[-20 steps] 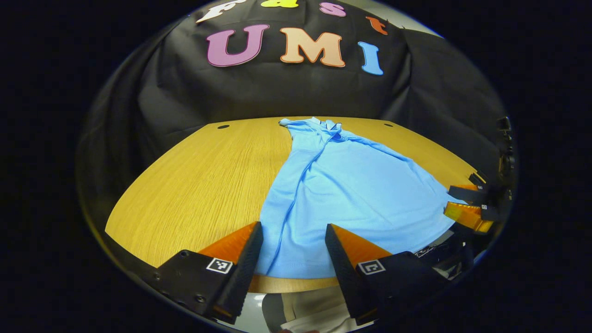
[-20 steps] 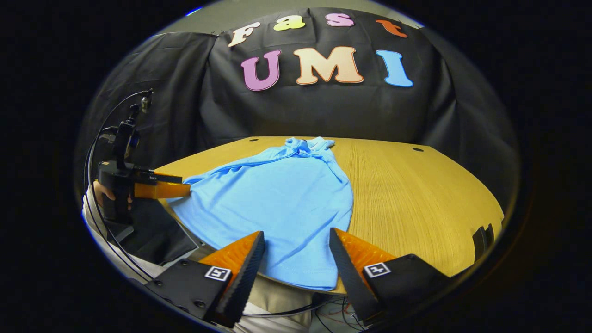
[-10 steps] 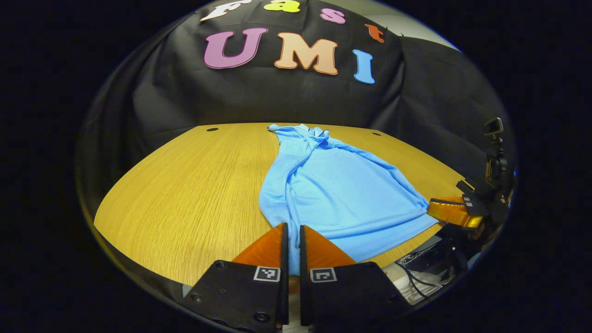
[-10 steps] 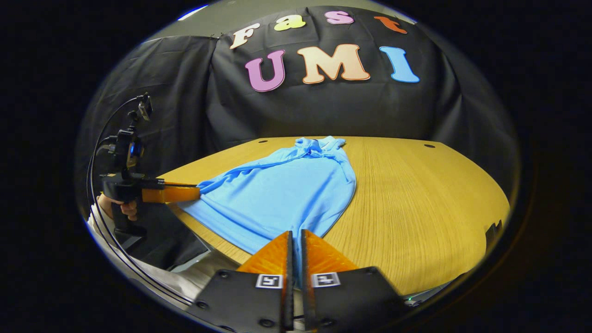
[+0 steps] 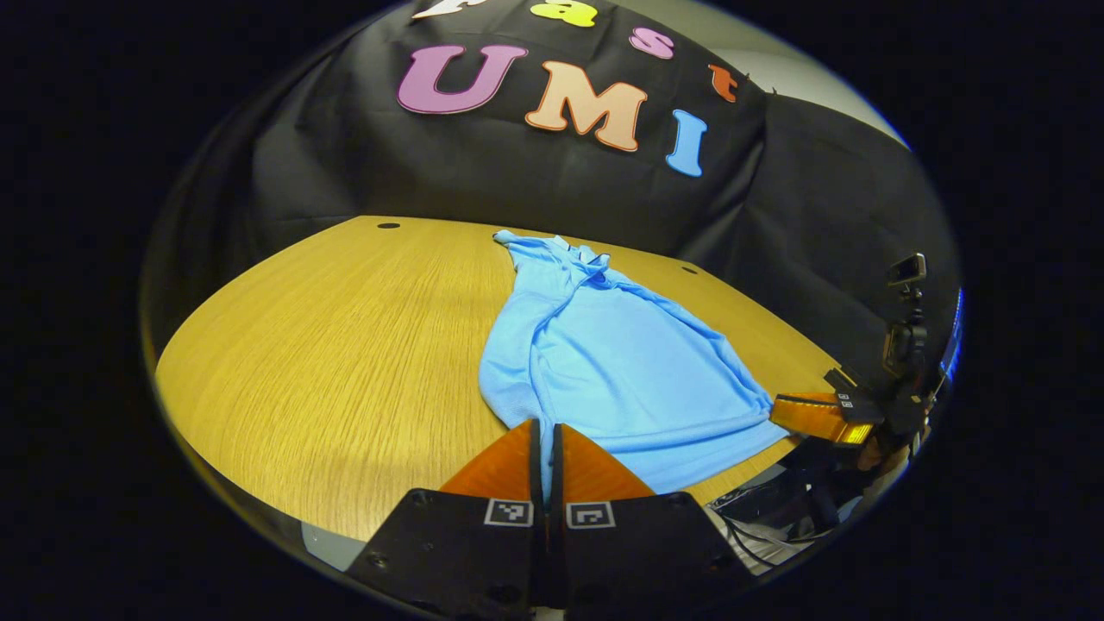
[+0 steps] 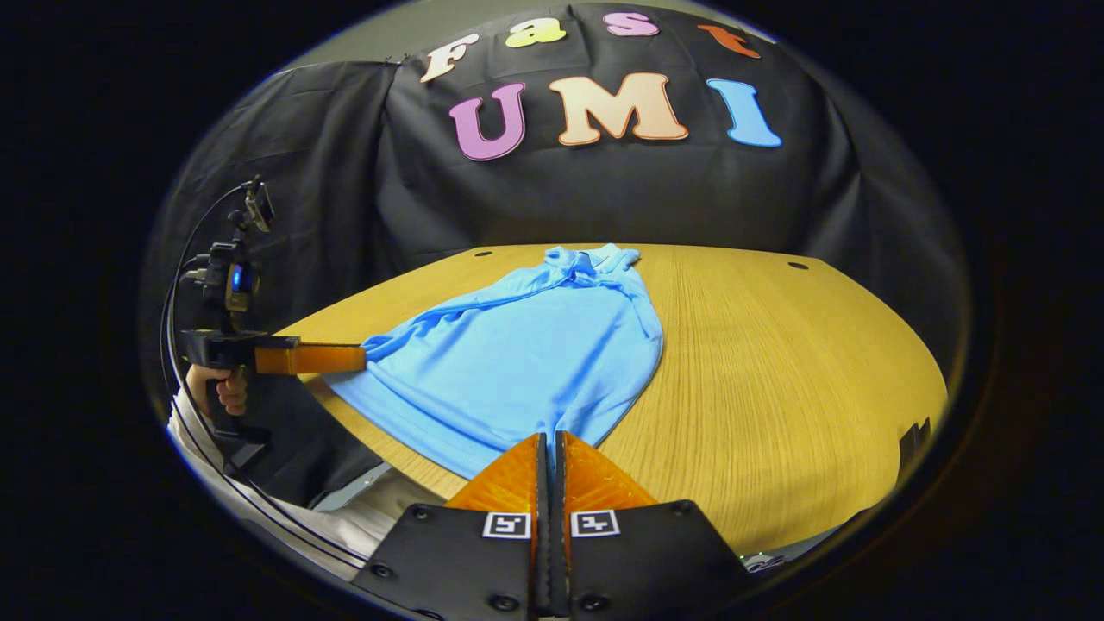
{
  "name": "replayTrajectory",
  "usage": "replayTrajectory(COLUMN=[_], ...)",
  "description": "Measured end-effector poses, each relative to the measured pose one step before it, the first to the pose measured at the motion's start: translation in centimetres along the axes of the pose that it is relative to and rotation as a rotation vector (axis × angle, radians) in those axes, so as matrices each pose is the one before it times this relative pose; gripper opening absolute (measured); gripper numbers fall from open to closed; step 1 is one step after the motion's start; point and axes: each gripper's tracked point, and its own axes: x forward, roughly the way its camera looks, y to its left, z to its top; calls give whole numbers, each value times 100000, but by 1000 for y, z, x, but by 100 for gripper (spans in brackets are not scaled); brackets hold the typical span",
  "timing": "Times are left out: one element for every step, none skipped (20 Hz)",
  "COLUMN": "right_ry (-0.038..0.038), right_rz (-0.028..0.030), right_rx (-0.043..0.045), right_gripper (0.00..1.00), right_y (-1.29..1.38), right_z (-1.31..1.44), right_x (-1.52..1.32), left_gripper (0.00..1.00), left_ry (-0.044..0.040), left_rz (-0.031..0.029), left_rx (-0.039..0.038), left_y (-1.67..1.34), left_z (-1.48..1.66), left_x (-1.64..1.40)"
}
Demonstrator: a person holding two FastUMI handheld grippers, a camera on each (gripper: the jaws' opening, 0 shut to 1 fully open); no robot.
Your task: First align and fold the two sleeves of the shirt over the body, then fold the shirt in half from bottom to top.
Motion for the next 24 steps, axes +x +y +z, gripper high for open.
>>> replayTrajectory(right_ry=[-103, -505, -1028, -614, -477, -605, -1147, -825, -1072, -935, -609, -164, -613, -491, -408, -222, -370, -410, -103, -56, 344, 175, 58, -152], right_rz=[309, -135, -87, 203, 336, -70, -393, -346, -87, 182, -716, -318, -223, -395, -175, -423, -69, 127, -321, -354, -408, -163, -769, -890], right_rx=[-307, -331, -189, -238, -272, -242, -478, -665, -295, -314, -421, -208, 406, 343, 77, 150, 517, 465, 481, 572, 1072, 624, -301, -1522], right_gripper=[2, 2, 2, 2, 2, 2, 2, 2, 2, 2, 2, 2, 2, 2, 2, 2, 2, 2, 2, 2, 2, 2, 2, 2], right_y=[27, -107, -208, -67, -160, -254, -320, -295, -255, -246, -405, -434, -259, -413, -289, -237, -294, -206, -403, -509, -452, -329, -417, -512], right_z=[443, 619, 867, 753, 866, 889, 1027, 1004, 1138, 1115, 1121, 881, 999, 983, 1032, 877, 978, 1010, 1071, 921, 918, 963, 981, 934], right_x=[145, 70, 269, 110, 290, 160, 350, 476, 481, 557, 702, 648, 750, 676, 741, 919, 896, 1000, 1002, 1043, 992, 1022, 1056, 1130], left_gripper=[0, 0, 0, 0, 0, 0, 0, 0, 0, 0, 0, 0, 0, 0, 0, 0, 0, 0, 0, 0, 0, 0, 0, 0], left_ry=[350, -454, -1198, -1258, -1170, -1408, -1663, -1416, -1666, -1635, -1294, -2005, -2490, -1162, -1079, -836, -469, -920, -499, -637, 254, 234, 815, 484], left_rz=[-131, -257, -93, -224, -572, 83, -222, -325, -341, -253, -388, 638, 469, 251, 200, 540, -322, -124, 318, 15, -1208, -908, -1, 753], left_rx=[117, -100, 226, 452, 449, 222, -102, -797, -1157, -1157, -703, 93, 387, 175, -719, -2102, -2687, -2039, -938, -858, -1368, -855, 434, 1121], left_y=[-150, -74, -156, -116, -139, -41, -58, -51, -84, -96, -6, 273, 332, 310, 187, 259, 85, 103, 343, 340, -18, -44, 301, 638], left_z=[256, 555, 784, 919, 1011, 823, 1059, 932, 1026, 1166, 1170, 1225, 1515, 1106, 1110, 1054, 948, 1083, 947, 1035, 883, 652, 534, 720], left_x=[28, 343, 186, 98, 149, 377, 339, 477, 376, 463, 477, 580, 646, 659, 605, 941, 956, 953, 1255, 1040, 1034, 1071, 1173, 1107])
